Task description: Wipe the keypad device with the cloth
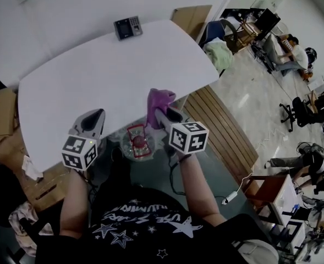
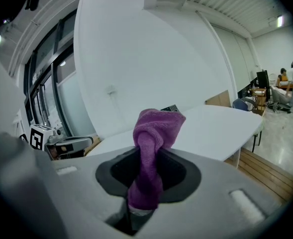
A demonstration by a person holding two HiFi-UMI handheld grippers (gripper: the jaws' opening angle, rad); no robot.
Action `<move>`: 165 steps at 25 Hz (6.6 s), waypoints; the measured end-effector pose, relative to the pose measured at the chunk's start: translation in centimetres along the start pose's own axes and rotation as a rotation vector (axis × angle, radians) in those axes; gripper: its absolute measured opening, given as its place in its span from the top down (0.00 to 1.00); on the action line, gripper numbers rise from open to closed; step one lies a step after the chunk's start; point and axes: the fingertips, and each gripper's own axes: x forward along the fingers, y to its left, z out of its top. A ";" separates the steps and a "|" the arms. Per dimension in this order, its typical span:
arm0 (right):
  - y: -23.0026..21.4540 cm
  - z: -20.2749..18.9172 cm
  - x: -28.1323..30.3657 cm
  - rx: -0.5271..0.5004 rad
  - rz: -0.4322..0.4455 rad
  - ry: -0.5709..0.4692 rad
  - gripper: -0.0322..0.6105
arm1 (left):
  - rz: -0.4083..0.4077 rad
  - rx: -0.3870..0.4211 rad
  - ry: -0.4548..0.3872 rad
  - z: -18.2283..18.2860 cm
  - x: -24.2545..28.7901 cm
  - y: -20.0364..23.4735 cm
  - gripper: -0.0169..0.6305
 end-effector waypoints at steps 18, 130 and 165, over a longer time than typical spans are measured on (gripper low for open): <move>-2.3 8.4 15.9 -0.028 -0.097 0.064 0.80 | -0.038 -0.090 0.028 3.2 10.3 15.8 0.96; -23.0 20.6 52.4 -0.283 -0.093 0.227 0.80 | 0.144 -0.198 0.087 3.4 30.2 31.8 0.96; -7.5 17.6 40.2 -0.358 -0.031 0.175 0.80 | 0.100 -0.173 -0.045 7.4 20.1 29.2 0.96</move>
